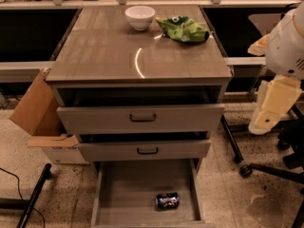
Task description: Pick pepsi can from bottom drawer and place on counter
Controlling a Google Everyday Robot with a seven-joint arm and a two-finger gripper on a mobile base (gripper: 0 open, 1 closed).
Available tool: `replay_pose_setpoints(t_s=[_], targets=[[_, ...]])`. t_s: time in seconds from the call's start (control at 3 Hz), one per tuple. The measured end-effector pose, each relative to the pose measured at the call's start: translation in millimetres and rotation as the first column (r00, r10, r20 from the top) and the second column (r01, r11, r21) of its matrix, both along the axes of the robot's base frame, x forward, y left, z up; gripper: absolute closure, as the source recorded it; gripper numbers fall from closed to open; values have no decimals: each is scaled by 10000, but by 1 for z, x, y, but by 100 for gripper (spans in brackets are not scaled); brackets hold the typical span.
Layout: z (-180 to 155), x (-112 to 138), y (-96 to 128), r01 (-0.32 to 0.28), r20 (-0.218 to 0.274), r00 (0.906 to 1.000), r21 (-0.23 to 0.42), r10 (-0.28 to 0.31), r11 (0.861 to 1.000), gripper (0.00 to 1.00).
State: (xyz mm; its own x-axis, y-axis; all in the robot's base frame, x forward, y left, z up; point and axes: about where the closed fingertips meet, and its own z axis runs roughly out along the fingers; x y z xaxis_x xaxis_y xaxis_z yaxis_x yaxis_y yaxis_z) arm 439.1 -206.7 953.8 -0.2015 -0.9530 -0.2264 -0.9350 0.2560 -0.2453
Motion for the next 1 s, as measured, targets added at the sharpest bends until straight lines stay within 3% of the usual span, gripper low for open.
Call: replay_pose_setpoints(t_s=[0.33, 0.67, 1.0], targets=[[-23, -3, 8, -196, -162, 9997, 580, 206, 9981, 0], [-23, -3, 8, -197, -163, 9997, 580, 207, 9981, 0], [-49, -1, 12, -510, -291, 9982, 552, 526, 9972, 0]])
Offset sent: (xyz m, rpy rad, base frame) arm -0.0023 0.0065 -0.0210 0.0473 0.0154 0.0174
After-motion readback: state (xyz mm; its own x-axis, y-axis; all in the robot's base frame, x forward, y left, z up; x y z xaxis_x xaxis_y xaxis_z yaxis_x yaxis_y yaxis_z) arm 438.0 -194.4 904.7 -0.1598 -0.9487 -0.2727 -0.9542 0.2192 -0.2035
